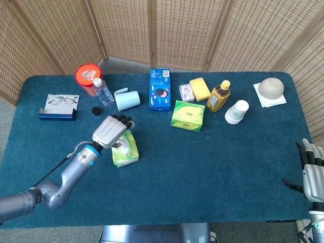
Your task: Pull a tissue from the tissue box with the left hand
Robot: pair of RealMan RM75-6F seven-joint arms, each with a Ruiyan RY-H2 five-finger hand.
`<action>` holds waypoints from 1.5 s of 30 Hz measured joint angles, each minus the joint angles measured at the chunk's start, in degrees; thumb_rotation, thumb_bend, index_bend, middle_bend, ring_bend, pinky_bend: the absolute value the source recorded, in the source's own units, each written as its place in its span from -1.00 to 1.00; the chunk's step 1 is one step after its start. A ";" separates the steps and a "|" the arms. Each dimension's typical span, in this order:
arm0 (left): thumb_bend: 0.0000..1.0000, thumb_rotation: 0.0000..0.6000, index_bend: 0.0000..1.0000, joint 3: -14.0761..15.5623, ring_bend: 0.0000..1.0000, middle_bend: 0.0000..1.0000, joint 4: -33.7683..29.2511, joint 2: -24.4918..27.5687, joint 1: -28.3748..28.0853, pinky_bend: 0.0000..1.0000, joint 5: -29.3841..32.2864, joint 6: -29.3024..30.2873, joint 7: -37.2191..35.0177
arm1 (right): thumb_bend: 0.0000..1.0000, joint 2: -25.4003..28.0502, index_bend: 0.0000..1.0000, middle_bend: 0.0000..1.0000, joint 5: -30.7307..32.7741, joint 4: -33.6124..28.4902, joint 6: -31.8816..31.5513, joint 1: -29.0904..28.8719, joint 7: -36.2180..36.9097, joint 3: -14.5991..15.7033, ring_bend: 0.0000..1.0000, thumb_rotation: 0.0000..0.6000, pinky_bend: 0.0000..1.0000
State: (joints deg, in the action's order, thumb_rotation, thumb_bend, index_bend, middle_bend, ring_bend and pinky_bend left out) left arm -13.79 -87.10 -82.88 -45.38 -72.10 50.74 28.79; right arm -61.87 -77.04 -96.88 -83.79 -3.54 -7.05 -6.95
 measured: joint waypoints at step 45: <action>0.00 1.00 0.61 18.21 0.39 0.59 -10.75 19.31 12.86 0.76 -42.55 26.32 -25.61 | -1.00 -0.75 -1.00 -1.00 -1.50 -1.31 1.68 -0.74 -3.02 1.84 -1.00 1.00 -1.00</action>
State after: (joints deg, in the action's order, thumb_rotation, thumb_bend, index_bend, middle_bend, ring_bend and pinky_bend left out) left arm 4.42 -97.85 -63.57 -32.51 -114.66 77.06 3.18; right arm -62.62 -78.55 -98.18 -82.11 -4.28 -10.07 -5.10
